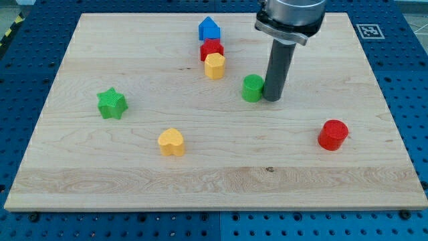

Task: Push green circle towards yellow hexagon

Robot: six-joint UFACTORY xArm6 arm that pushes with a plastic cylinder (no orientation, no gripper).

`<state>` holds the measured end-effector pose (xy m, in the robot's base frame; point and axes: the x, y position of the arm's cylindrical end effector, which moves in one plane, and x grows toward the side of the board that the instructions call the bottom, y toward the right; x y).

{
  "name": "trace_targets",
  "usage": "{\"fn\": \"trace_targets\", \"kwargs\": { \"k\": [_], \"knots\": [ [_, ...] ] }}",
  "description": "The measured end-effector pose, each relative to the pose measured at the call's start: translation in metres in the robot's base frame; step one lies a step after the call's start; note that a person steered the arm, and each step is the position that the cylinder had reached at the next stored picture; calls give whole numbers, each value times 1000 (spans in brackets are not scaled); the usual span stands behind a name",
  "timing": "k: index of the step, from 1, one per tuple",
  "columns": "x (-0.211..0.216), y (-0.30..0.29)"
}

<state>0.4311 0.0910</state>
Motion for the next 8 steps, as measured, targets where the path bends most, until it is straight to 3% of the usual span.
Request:
{"fn": "trace_targets", "kwargs": {
  "k": [8],
  "knots": [
    [-5, -40]
  ]
}}
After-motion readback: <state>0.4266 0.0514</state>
